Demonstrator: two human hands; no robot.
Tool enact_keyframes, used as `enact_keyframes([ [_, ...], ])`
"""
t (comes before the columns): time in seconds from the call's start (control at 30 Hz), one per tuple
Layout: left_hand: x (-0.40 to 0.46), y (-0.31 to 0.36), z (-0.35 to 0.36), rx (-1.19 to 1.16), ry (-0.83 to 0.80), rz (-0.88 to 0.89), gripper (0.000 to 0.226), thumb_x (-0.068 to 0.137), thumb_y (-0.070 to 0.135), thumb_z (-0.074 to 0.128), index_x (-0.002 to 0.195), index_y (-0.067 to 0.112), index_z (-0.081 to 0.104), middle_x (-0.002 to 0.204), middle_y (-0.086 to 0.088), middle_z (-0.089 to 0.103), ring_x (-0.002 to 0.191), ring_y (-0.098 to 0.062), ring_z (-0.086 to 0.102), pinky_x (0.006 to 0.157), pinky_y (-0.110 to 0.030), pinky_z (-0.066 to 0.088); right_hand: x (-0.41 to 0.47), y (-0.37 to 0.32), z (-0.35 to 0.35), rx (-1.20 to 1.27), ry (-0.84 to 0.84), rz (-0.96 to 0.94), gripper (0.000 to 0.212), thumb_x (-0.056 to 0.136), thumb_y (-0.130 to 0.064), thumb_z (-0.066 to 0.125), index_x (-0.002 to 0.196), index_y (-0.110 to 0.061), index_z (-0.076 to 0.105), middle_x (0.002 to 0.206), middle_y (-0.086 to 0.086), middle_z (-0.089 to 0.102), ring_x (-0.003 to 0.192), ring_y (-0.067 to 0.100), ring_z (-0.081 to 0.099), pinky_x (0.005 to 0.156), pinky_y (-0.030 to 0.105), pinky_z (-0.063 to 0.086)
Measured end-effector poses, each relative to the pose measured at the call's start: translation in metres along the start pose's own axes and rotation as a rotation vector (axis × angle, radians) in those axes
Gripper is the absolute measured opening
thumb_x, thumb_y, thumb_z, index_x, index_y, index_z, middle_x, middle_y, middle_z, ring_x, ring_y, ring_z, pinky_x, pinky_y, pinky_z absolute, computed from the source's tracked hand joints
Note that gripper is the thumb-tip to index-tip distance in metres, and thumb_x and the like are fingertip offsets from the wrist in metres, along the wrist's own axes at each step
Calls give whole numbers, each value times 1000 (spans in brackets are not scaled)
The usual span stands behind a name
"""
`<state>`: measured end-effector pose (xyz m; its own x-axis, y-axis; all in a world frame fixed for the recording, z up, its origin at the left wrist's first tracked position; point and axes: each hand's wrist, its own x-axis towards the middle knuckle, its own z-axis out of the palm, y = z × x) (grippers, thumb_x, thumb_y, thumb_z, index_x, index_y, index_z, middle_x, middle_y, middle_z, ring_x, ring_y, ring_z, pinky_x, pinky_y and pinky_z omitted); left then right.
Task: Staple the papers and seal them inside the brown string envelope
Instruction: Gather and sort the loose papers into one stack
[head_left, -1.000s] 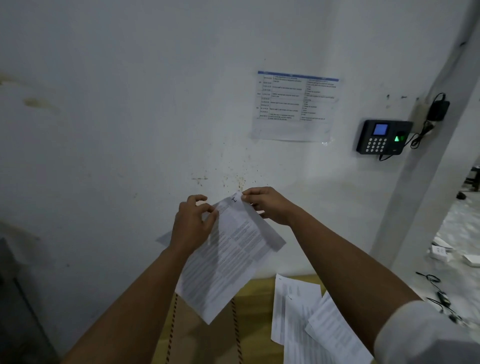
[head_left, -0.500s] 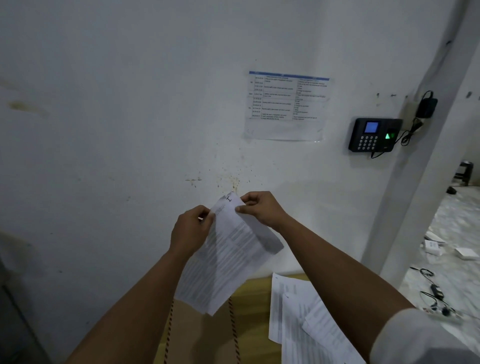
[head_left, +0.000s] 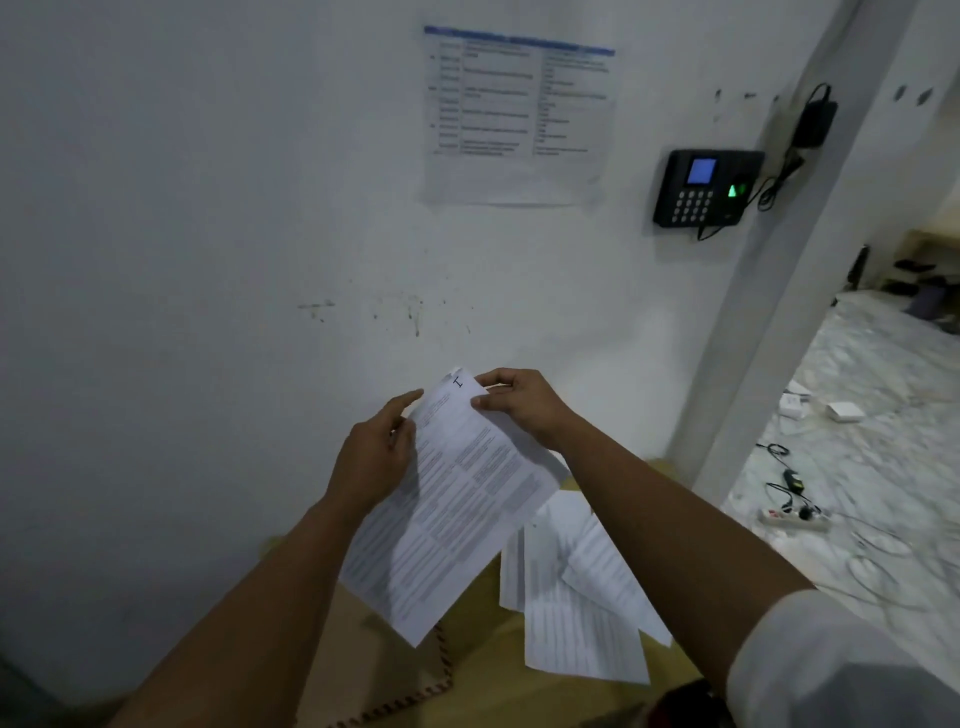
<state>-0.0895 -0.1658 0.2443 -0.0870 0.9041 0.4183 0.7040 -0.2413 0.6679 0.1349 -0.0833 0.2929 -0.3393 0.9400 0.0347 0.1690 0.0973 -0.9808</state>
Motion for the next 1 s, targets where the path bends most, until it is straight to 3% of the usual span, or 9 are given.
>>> enact_keyframes([
  [0.1,-8,-20,34,68,-69,43,41,105,23,49,145,32,49,93,0,75,72,-12,68,75,-40,62,-13,39,-9,48,40,99,29,85,-4,75,114,1,71,105,19,75,85,24,74,77,28,60],
  [0.2,-22,-35,69,74,-151,36,41,104,24,47,144,34,52,103,0,77,74,-5,65,76,-32,58,-23,85,-14,103,90,216,23,90,-2,69,112,4,70,102,20,75,75,19,73,64,22,57],
  [0.33,-34,-56,116,73,-278,-26,49,102,14,50,145,36,52,111,4,75,87,-10,68,79,-32,57,-21,150,-23,86,101,348,16,89,-9,73,103,-5,76,96,10,78,84,21,75,73,25,58],
  [0.43,-36,-74,151,143,-384,-85,59,97,13,49,145,47,45,87,10,70,72,-6,58,67,-29,49,-13,193,-35,53,101,441,14,88,-14,75,102,-14,75,91,-7,73,82,6,70,68,13,53],
  [0.5,-31,-83,174,159,-429,-100,63,95,16,48,144,53,39,76,14,58,66,-2,50,63,-27,43,-2,222,-45,35,80,499,21,88,-18,75,109,-14,75,102,-4,73,92,8,68,80,19,54],
  [0.57,-20,-87,194,156,-450,-117,60,93,18,45,144,50,42,76,11,60,64,-1,48,61,-25,40,12,247,-61,2,67,552,23,88,-22,76,109,-14,76,110,1,74,100,16,69,90,31,56],
  [0.77,24,-89,248,118,-578,-179,58,96,9,50,143,43,44,77,16,60,68,-4,56,64,-23,41,50,306,-142,-187,65,708,5,89,-9,70,92,-11,73,87,13,77,75,29,73,52,23,51],
  [0.87,34,-96,261,136,-625,-212,57,97,10,50,145,39,46,71,15,57,63,-2,54,57,-16,37,71,335,-169,-418,5,653,9,85,-11,72,87,-19,73,89,3,74,88,27,73,80,37,59],
  [1.0,37,-109,269,159,-625,-333,54,99,12,47,147,36,47,77,10,64,67,-5,60,65,-25,50,116,364,-173,-732,-131,514,23,90,-22,67,112,-20,71,112,-5,70,107,15,65,92,27,50],
])
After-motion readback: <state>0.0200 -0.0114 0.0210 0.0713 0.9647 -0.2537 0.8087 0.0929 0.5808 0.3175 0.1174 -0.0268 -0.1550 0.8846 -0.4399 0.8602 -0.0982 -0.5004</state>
